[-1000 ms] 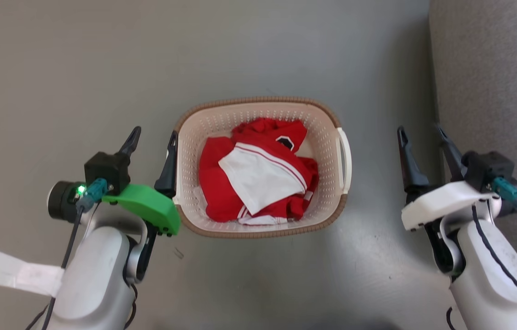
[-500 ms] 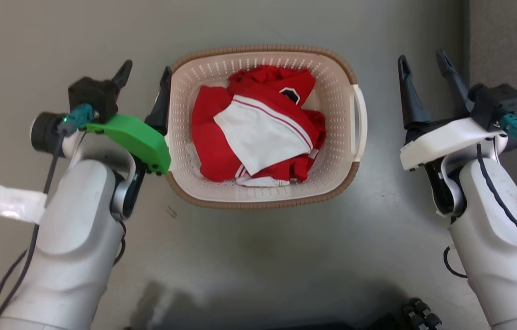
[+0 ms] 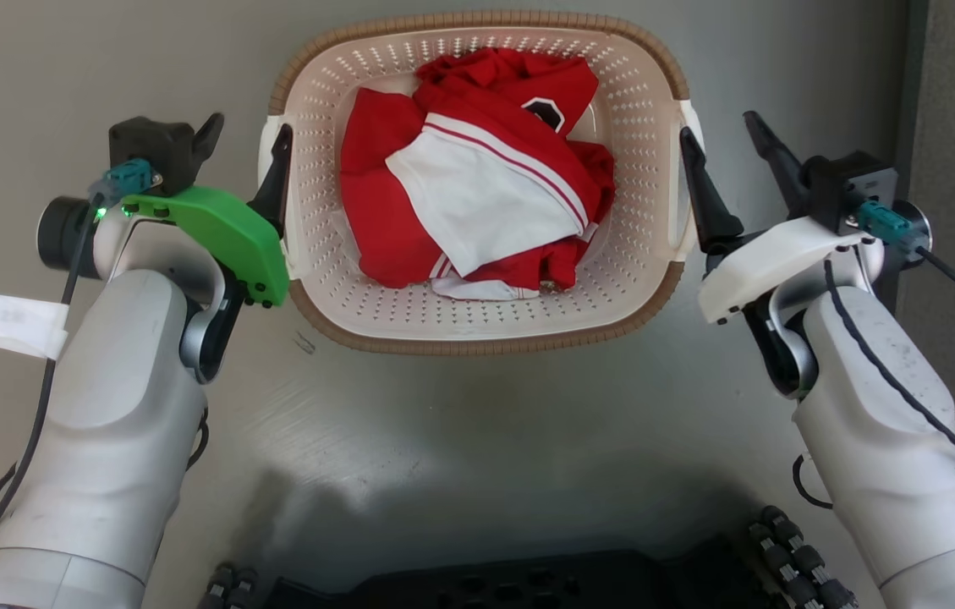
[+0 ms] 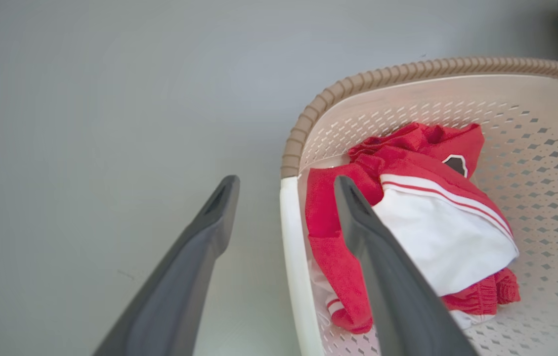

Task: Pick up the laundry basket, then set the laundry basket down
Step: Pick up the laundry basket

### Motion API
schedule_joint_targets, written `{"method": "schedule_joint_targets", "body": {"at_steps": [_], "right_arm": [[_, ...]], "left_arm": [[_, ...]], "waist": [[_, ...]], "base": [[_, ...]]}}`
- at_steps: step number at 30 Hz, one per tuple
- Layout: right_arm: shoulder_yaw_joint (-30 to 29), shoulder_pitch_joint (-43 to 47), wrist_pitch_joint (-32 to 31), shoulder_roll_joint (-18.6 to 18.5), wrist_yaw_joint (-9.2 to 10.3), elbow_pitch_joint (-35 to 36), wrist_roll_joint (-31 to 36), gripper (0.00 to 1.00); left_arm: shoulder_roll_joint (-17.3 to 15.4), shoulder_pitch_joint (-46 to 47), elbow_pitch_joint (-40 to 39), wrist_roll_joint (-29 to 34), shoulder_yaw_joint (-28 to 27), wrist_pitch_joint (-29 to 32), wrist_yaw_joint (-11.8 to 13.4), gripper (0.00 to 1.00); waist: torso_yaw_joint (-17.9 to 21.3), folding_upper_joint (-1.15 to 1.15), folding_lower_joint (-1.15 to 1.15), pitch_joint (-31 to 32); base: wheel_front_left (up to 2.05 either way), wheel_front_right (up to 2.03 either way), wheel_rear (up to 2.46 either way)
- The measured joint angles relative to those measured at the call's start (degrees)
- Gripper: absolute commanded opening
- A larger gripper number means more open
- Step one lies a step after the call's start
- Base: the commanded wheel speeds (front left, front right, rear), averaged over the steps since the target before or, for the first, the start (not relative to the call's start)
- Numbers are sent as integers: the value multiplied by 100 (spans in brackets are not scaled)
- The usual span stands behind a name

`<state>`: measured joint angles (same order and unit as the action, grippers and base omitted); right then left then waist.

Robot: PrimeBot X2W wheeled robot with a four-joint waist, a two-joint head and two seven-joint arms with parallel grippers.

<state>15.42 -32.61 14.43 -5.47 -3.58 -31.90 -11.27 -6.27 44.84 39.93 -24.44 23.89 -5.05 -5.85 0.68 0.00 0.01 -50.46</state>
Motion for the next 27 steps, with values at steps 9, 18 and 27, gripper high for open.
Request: {"method": "schedule_joint_targets", "body": {"at_steps": [9, 18, 27], "right_arm": [[203, -152, 0, 62, -64, -466, 18, 100], [301, -415, 0, 113, -122, -878, 21, 100], [374, -622, 0, 249, -238, -1160, -33, 0]], "left_arm": [[-42, 119, 676, -111, 132, 134, -79, 100], [-10, 418, 1161, -174, 279, 210, -122, 100], [162, 682, 1489, -210, 391, 248, -202, 0]], "waist": [[97, 0, 0, -316], [180, 0, 0, -526], [154, 0, -1, -583]], "base": [[0, 0, 0], [0, 0, 0], [0, 0, 0]]}}
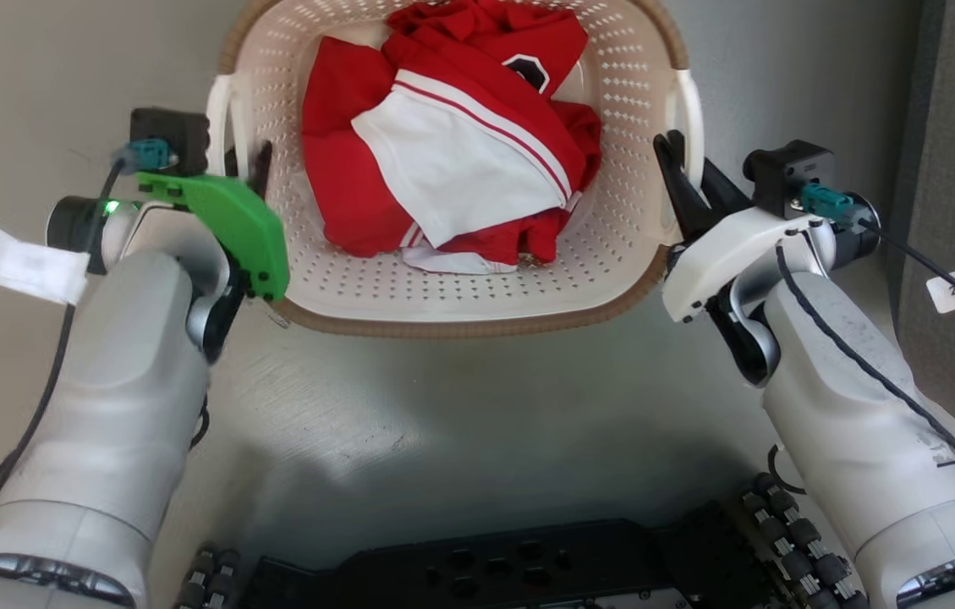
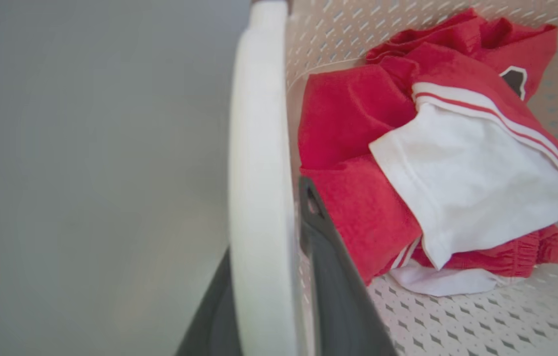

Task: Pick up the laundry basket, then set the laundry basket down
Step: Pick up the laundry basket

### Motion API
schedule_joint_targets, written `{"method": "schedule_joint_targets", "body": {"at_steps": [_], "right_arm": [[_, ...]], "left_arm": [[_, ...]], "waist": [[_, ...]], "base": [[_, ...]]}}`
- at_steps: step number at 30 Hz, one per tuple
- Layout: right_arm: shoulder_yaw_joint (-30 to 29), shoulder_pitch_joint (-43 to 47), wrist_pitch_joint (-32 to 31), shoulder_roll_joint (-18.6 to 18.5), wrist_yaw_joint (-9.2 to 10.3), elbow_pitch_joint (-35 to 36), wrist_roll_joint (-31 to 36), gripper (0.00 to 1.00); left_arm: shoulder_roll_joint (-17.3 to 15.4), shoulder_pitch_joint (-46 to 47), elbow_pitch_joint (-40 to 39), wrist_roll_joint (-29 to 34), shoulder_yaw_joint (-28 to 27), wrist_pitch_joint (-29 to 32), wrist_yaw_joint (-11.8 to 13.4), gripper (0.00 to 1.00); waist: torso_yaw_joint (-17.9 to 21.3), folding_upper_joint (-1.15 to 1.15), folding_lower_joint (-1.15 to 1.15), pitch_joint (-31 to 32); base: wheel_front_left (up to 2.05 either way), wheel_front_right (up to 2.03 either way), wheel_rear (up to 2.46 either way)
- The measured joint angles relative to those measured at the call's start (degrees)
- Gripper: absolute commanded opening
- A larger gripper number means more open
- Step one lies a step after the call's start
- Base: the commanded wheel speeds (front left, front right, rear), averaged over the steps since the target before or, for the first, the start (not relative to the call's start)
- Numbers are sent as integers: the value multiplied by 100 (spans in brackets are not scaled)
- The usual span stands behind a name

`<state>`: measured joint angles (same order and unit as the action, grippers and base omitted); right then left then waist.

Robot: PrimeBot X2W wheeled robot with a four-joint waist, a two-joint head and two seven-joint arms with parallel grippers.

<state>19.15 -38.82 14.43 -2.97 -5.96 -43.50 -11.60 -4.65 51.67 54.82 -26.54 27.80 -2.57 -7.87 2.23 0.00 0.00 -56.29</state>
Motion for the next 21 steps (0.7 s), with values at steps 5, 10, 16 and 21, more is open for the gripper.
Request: {"method": "schedule_joint_targets", "body": {"at_steps": [5, 10, 16, 21], "right_arm": [[20, -87, 11, 21, -8, -163, -52, 0], [22, -135, 15, 46, -11, -338, -57, 0], [92, -211, 15, 43, -56, -711, -56, 0], [205, -322, 15, 46, -68, -1059, -54, 0]], "left_arm": [[45, 126, 175, -51, 16, -3, 16, 0], [103, 130, 293, -104, 87, -9, 27, 0], [185, 126, 519, -334, 199, 35, 33, 0], [229, 116, 647, -485, 281, 208, 33, 0]], "waist": [[-7, 0, 0, 19], [-14, 0, 0, 87], [-16, 0, 0, 249], [-16, 0, 0, 436]], "base": [[0, 0, 0], [0, 0, 0], [0, 0, 0], [0, 0, 0]]}}
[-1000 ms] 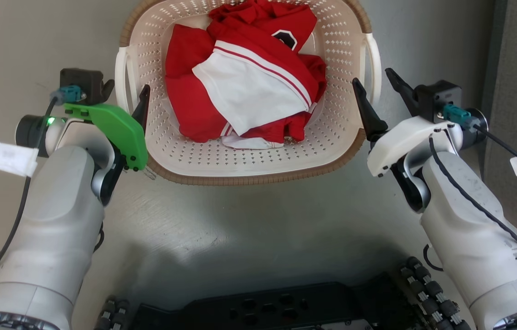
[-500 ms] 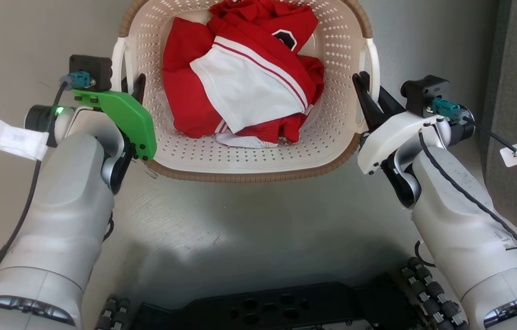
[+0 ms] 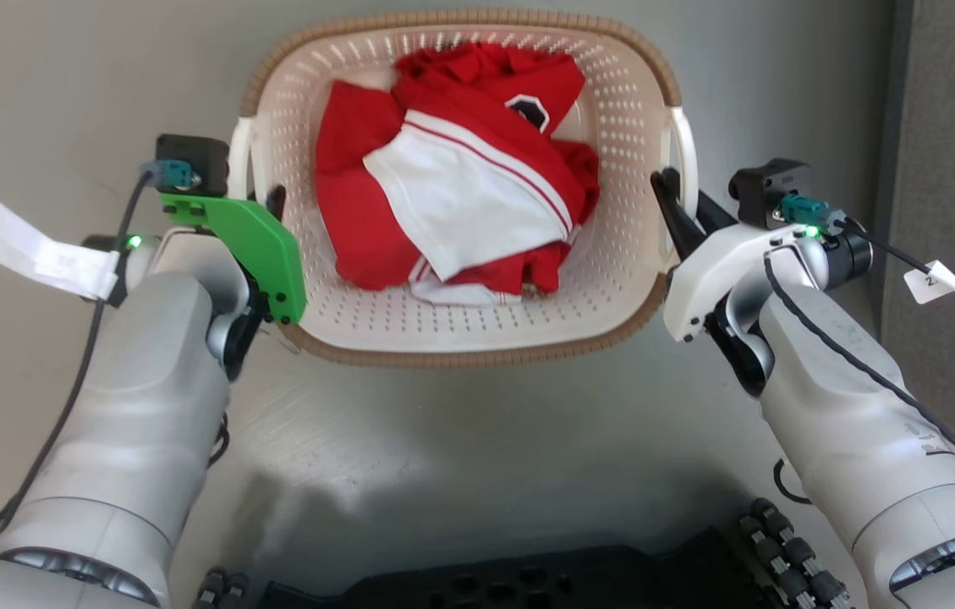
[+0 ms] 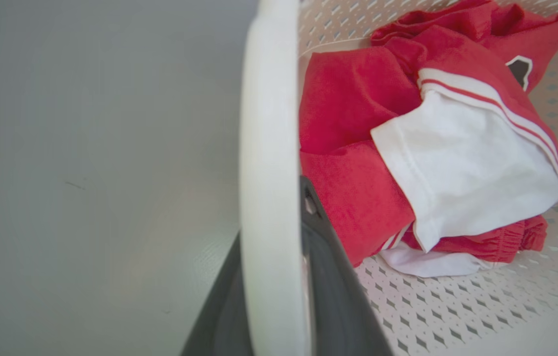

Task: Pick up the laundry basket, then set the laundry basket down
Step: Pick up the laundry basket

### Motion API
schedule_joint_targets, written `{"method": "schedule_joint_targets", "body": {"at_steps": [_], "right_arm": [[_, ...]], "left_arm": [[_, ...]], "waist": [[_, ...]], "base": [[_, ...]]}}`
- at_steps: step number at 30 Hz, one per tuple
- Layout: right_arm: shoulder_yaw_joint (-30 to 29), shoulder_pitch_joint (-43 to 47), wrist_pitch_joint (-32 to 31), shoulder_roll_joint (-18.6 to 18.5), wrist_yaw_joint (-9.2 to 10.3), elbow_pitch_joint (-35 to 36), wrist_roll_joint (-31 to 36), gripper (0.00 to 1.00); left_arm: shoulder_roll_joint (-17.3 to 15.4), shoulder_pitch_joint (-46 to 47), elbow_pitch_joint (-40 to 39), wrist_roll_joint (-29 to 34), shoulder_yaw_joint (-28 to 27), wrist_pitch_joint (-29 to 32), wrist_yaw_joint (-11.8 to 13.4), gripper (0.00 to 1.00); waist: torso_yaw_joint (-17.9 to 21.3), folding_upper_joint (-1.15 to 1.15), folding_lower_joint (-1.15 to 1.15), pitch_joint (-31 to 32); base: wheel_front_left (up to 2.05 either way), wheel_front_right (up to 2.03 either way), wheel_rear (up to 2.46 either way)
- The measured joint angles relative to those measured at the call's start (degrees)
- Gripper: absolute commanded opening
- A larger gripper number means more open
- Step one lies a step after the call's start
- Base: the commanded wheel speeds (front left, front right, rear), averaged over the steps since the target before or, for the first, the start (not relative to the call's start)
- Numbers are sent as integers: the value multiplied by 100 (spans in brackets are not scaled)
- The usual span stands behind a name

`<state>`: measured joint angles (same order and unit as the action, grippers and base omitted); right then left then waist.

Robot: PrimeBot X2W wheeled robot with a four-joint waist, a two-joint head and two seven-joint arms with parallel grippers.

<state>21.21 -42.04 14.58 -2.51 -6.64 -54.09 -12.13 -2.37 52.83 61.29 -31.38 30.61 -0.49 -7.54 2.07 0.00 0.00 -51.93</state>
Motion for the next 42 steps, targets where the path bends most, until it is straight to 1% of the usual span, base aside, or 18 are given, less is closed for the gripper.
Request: {"method": "schedule_joint_targets", "body": {"at_steps": [2, 7, 14, 25, 33, 42], "right_arm": [[12, -21, -27, -1, -37, -155, 0, 0], [64, -60, -162, -42, -51, -482, -3, 0], [151, -131, -281, -27, -92, -818, -60, 0], [213, -115, -363, 62, -110, -1233, -207, 0], [333, 96, -497, 112, -135, -1485, -378, 0], [459, 512, -676, 176, -136, -1659, -578, 0]], "left_arm": [[36, -4, 71, -67, 63, 90, 0, 0], [145, -122, 149, -348, 134, 401, 1, 0], [176, -278, 238, -697, 269, 734, 1, 0], [203, -607, 318, -1053, 315, 991, 1, 0], [247, -954, 446, -1347, 369, 1209, 1, 0], [272, -1327, 501, -1518, 454, 1388, 1, 0]], "waist": [[-1, 0, 0, 87], [-20, 0, 0, 330], [-75, 0, 0, 765], [-117, 0, 0, 1465], [-75, 0, -1, 2062], [9, 0, -1, 2776]], "base": [[0, 0, 0], [0, 0, 0], [0, 0, 0], [0, 0, 0], [0, 0, 0], [0, 0, 0]]}}
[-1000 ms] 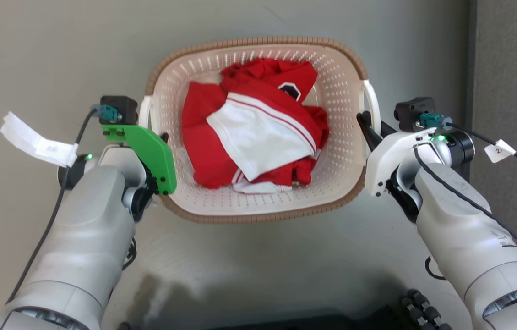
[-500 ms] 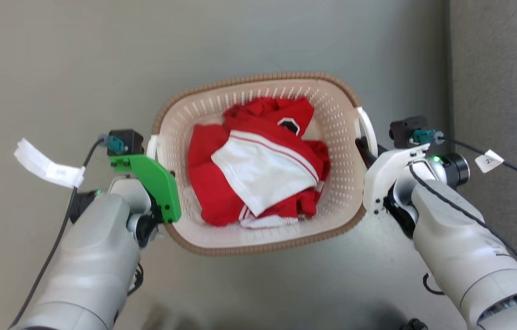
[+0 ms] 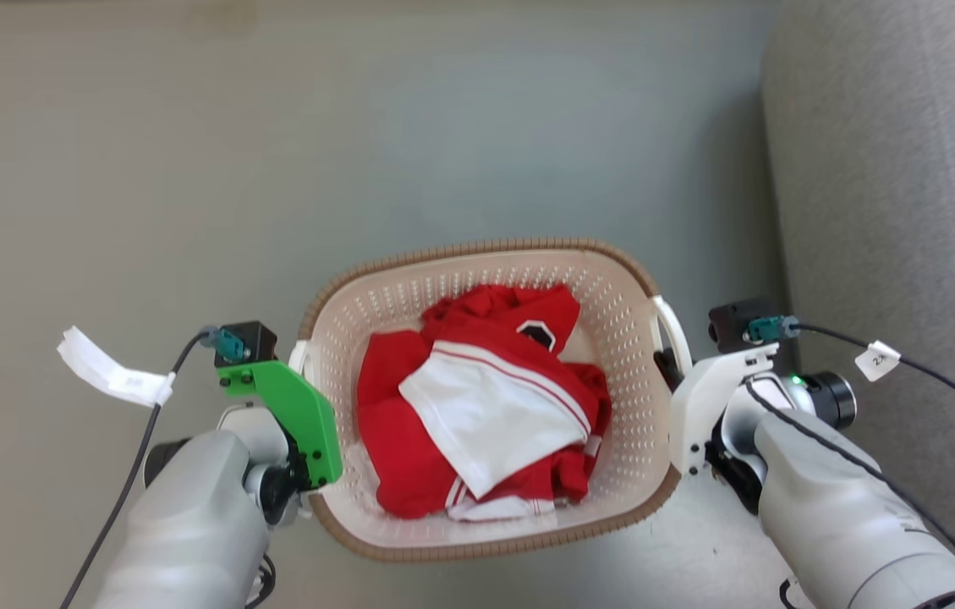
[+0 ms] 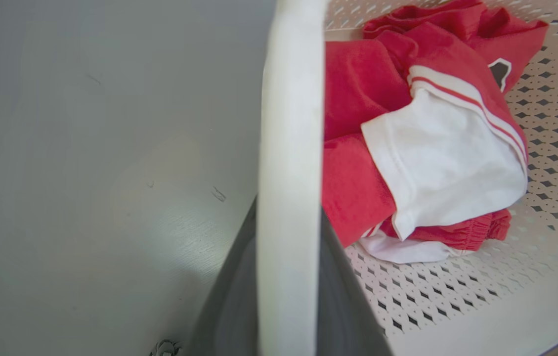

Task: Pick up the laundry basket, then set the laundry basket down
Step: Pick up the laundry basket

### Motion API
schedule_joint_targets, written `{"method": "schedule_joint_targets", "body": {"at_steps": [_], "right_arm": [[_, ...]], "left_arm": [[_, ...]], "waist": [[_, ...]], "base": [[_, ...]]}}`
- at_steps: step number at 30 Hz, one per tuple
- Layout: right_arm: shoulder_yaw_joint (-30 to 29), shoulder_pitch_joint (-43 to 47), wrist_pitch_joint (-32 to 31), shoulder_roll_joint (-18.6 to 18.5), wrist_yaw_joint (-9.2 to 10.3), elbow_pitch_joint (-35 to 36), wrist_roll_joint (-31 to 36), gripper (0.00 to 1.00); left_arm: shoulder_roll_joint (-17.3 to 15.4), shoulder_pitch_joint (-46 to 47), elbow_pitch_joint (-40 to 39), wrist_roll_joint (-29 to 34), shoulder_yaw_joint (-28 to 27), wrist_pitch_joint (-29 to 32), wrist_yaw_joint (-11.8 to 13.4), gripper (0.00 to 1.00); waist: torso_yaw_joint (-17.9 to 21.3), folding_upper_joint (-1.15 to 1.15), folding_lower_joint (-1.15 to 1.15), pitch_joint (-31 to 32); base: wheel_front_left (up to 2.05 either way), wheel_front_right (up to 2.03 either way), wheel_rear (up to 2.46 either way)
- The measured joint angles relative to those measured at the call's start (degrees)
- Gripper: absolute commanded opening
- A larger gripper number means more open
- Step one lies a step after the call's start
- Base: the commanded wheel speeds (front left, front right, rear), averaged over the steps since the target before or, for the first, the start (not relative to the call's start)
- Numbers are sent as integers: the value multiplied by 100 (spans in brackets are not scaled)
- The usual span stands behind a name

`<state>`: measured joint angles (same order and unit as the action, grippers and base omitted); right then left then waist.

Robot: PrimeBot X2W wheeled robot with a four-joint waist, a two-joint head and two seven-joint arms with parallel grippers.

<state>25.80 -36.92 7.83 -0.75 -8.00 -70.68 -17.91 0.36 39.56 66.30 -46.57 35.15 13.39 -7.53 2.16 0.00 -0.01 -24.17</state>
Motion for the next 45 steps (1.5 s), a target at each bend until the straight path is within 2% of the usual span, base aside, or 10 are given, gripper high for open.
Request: {"method": "schedule_joint_targets", "body": {"at_steps": [17, 28, 38, 45], "right_arm": [[488, 682, -703, 22, 1, 232, -724, 0], [783, 1079, -1366, 13, 3, 390, -1281, 0], [861, 1159, -1889, -10, 5, 470, -1689, 0], [951, 1160, -2005, -13, 9, 512, -1770, 0]], "left_arm": [[-15, -564, 204, -322, 23, 403, 0, 0], [-33, -871, 344, -528, 25, 768, 0, 0], [-64, -938, 383, -621, 26, 1080, 0, 0], [-93, -1011, 389, -684, 24, 1126, 0, 0]], "waist": [[156, 0, 0, 1347], [263, 0, 0, 2095], [386, 0, 0, 2401], [414, 0, 0, 2446]], "base": [[0, 0, 0], [0, 0, 0], [0, 0, 0], [0, 0, 0]]}}
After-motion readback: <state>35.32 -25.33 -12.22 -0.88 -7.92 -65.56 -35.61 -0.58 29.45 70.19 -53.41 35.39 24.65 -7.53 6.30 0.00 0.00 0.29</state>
